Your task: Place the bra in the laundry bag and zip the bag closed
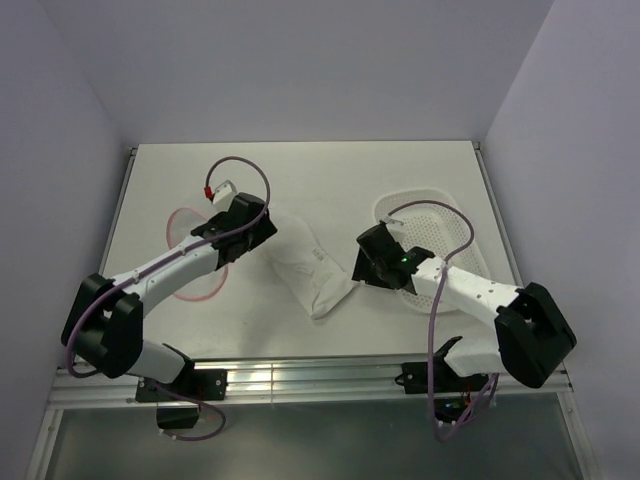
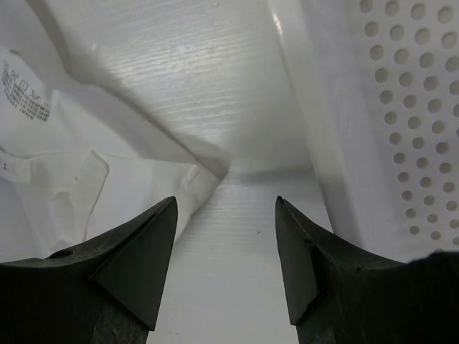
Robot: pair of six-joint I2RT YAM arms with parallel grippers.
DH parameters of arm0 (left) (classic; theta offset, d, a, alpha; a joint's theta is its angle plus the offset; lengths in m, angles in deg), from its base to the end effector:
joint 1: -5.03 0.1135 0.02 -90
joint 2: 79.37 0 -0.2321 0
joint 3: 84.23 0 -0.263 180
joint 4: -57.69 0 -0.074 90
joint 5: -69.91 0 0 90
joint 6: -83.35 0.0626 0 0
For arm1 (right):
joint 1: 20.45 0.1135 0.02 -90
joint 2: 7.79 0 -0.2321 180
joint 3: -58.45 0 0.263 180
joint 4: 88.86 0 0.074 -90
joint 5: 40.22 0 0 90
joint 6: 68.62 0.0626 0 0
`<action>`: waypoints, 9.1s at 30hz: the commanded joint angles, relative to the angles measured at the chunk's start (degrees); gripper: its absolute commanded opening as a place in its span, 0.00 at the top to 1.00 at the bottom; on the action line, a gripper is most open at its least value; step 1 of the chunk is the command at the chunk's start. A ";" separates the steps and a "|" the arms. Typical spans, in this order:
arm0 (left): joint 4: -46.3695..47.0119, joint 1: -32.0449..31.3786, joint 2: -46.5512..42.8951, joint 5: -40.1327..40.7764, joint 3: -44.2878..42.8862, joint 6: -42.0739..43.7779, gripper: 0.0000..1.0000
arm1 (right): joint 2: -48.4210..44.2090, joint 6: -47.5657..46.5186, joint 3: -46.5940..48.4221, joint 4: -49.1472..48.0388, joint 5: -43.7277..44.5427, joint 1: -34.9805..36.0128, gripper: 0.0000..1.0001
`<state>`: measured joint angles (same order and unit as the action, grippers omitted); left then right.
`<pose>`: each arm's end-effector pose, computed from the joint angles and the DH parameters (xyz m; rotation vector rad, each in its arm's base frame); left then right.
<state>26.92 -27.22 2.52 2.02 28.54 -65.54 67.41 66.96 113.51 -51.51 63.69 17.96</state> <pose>0.2953 -0.1585 0.1827 -0.7125 2.2063 -0.3603 0.2288 0.1622 0.1337 0.2499 2.5390 0.2662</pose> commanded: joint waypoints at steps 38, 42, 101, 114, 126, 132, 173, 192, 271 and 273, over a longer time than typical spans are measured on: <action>20.22 -0.09 9.96 -7.17 9.92 11.08 0.37 | 0.39 28.77 -19.10 -38.76 -2.23 12.48 0.35; 21.45 -0.18 10.66 -7.69 10.71 10.82 0.41 | -3.81 27.63 -18.49 -33.40 1.37 12.65 0.47; 33.58 -21.19 -9.90 -4.97 29.25 -2.36 0.46 | 24.03 1.26 32.22 -4.03 -0.63 11.95 0.82; 22.26 -26.28 -22.64 3.99 32.86 -6.93 0.65 | 26.66 0.73 33.19 -6.58 -2.75 11.60 0.82; 12.13 -26.90 -24.85 11.02 30.58 -10.98 0.71 | 21.85 0.39 31.35 -9.84 -6.97 11.25 0.49; 10.91 -26.90 -22.13 12.43 26.89 -9.84 0.68 | 11.31 -0.67 27.05 -7.38 -6.00 8.70 0.47; 22.94 -5.28 -7.10 -10.59 23.28 0.80 0.60 | 7.76 2.85 -16.12 -58.00 -32.10 -6.42 0.06; 29.10 -5.10 0.99 -13.76 24.16 0.53 0.65 | 16.56 5.48 -15.50 -66.79 -32.37 -3.00 0.08; -16.07 20.21 3.80 21.05 -21.37 31.37 0.29 | 1.09 -0.05 1.81 -18.54 -7.23 6.32 1.00; -17.31 20.73 4.33 20.44 -22.16 33.39 0.28 | 0.74 -0.06 1.73 -18.36 -7.23 6.41 1.00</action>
<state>10.18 -7.40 7.74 21.14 9.22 -37.65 70.69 67.31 116.02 -68.97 56.19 23.93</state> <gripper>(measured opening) 0.719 0.157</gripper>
